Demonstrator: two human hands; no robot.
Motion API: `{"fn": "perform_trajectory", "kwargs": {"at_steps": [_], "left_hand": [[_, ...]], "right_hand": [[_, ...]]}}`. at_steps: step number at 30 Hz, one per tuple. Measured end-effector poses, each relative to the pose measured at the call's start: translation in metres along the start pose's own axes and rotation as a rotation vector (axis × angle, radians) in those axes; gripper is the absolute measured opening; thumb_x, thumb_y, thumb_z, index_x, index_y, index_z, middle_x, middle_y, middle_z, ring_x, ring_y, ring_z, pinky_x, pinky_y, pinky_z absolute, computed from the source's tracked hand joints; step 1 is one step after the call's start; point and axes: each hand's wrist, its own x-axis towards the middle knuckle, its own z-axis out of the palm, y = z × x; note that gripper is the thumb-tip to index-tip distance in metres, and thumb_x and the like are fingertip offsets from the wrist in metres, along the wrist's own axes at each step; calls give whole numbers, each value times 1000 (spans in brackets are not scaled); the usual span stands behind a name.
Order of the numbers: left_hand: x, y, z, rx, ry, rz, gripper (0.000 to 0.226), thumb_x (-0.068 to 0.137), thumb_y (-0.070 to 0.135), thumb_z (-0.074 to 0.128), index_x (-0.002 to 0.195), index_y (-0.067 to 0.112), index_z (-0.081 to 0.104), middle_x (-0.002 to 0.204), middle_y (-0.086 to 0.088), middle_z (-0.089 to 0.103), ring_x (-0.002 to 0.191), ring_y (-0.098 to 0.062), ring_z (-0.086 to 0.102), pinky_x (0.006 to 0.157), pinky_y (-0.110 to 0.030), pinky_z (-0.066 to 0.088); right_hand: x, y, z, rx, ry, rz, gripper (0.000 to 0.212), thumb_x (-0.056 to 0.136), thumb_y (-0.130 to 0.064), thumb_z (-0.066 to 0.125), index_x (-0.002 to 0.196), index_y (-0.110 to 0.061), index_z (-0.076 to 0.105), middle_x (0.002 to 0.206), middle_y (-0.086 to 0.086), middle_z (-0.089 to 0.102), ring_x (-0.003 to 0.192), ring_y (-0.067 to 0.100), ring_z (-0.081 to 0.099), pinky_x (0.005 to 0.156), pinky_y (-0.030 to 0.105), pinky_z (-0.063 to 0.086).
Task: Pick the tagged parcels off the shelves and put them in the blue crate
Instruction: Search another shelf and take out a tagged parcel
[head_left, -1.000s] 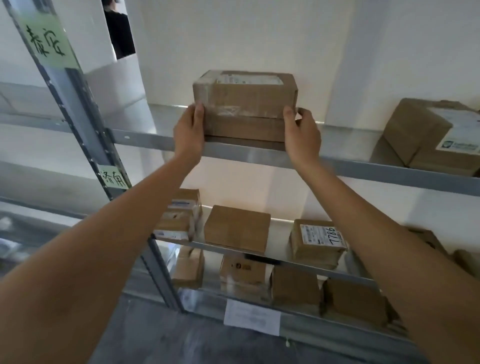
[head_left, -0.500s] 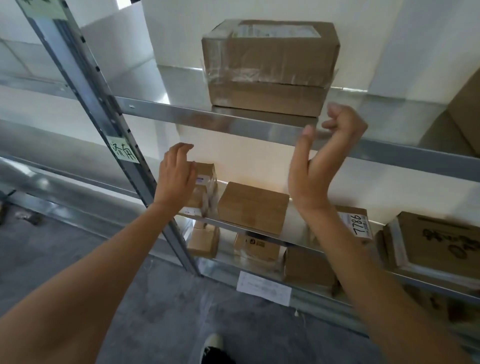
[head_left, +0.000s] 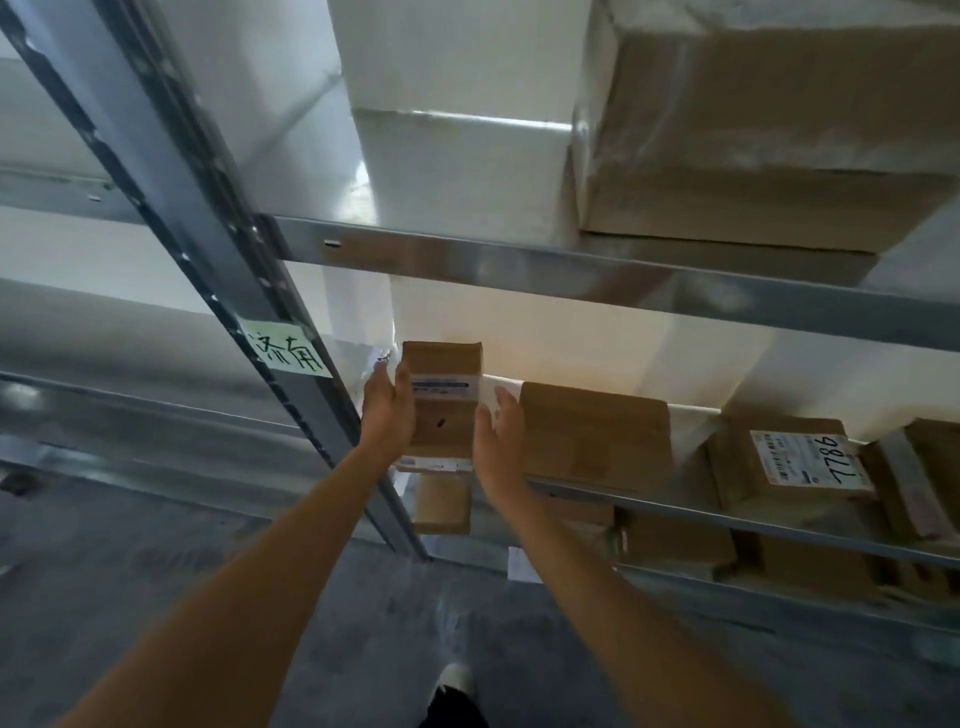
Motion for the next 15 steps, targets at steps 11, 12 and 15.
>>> {"fn": "perform_trajectory", "kwargs": {"at_steps": [11, 12, 15], "left_hand": [[14, -24, 11, -440, -106, -461, 40, 100, 46, 20, 118, 25, 49, 105, -6, 57, 94, -23, 54, 86, -38, 44], [12, -21, 9, -472, -137, -454, 37, 100, 47, 21, 107, 28, 52, 97, -2, 58, 87, -18, 54, 80, -34, 46], [3, -13, 2, -512, -177, -356, 32, 97, 49, 29, 93, 36, 58, 86, 6, 66, 81, -14, 62, 56, -24, 48]], "right_hand": [[13, 22, 21, 176, -8, 311, 21, 102, -34, 40, 121, -26, 43, 103, -8, 56, 90, 3, 56, 67, 17, 46], [11, 21, 17, 169, -11, 300, 26, 101, -37, 41, 125, -26, 39, 103, -10, 55, 90, 3, 56, 66, 18, 47], [8, 14, 0, 136, -38, 262, 25, 100, -45, 40, 122, -32, 38, 104, -13, 56, 91, 4, 59, 66, 20, 50]]}}
